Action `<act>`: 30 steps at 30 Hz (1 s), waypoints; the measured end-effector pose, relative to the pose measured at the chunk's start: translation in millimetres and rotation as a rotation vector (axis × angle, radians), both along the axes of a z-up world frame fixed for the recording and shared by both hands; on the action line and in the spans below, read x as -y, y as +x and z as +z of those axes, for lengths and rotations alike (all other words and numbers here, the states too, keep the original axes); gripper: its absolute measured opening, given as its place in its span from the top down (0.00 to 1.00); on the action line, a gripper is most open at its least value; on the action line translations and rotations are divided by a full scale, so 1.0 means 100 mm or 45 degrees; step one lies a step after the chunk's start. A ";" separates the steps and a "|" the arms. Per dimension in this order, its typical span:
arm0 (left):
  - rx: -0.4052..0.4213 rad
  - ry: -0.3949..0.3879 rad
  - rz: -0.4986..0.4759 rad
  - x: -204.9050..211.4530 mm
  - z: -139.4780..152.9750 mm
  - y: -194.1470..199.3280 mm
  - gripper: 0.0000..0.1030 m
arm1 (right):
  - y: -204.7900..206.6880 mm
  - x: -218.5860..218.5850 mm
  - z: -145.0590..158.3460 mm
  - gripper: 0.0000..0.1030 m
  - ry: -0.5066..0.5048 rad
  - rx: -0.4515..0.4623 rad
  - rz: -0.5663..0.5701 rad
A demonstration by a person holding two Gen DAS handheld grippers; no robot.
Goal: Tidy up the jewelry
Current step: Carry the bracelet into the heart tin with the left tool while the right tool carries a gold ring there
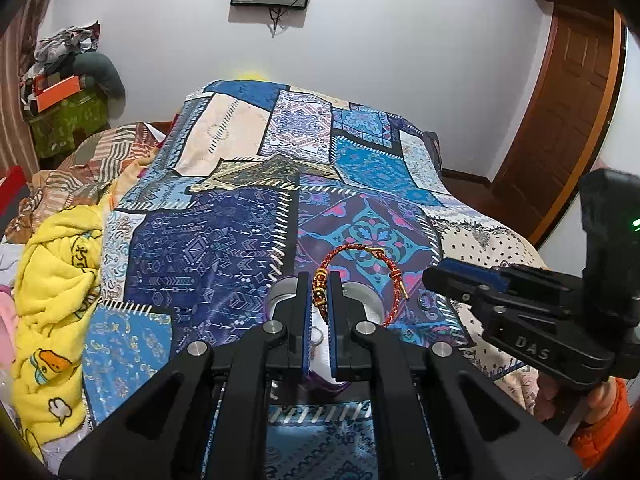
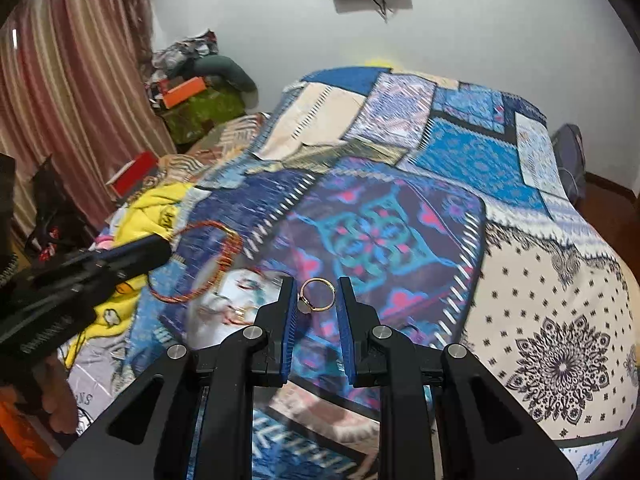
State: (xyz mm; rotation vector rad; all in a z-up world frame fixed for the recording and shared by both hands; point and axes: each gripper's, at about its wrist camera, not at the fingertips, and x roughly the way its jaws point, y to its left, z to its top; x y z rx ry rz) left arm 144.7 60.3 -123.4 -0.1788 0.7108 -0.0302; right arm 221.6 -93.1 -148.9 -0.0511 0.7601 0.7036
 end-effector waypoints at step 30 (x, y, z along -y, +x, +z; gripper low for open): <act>-0.154 -0.011 -0.044 -0.17 -0.44 0.34 0.95 | 0.04 -0.44 -0.33 0.82 -0.103 -0.108 0.140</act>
